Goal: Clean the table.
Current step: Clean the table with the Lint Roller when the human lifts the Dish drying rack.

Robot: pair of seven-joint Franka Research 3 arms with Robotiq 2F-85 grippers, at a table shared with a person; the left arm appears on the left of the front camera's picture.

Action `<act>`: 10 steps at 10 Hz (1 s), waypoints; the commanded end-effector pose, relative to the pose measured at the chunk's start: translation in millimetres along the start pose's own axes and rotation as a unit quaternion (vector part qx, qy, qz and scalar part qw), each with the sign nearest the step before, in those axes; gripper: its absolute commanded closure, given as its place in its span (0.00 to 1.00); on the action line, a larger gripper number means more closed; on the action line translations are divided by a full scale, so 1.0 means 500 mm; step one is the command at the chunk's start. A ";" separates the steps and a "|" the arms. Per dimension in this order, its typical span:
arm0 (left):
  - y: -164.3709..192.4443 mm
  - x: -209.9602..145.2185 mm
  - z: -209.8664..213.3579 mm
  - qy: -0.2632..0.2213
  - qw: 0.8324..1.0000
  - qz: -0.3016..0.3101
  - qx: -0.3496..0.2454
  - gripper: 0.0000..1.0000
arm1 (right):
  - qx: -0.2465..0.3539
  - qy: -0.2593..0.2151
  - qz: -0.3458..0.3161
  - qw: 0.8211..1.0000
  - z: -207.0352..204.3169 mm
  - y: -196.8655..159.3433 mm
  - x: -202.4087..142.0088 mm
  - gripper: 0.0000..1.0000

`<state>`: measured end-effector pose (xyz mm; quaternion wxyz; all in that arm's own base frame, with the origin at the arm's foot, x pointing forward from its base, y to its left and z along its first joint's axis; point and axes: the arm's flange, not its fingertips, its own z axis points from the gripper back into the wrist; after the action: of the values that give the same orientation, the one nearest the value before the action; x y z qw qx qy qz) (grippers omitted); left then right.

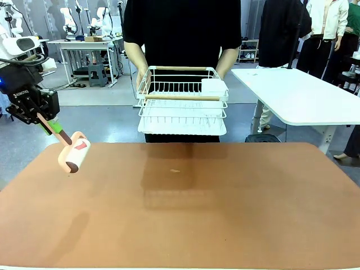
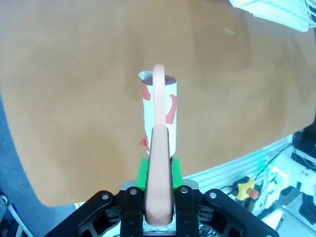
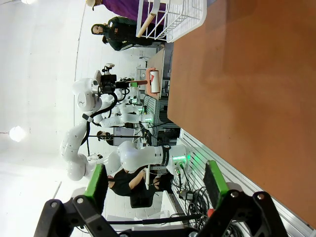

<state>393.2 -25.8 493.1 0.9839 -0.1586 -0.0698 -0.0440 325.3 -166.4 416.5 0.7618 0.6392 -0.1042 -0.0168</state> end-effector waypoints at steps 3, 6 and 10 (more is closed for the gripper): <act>0.008 0.022 0.026 -0.062 0.995 0.012 0.076 0.79 | 0.002 0.000 0.003 1.000 0.000 0.005 -0.001 0.00; 0.015 0.024 0.028 -0.053 0.997 -0.002 0.051 0.79 | 0.002 0.000 0.003 1.000 0.000 0.005 -0.001 0.00; 0.015 0.024 0.028 -0.053 0.997 -0.002 0.051 0.79 | 0.002 0.000 0.003 1.000 0.000 0.005 -0.001 0.00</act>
<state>405.6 -15.9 504.2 0.9850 -0.1081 -0.1300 -0.0356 325.3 -166.4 416.5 0.7618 0.6392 -0.1042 -0.0168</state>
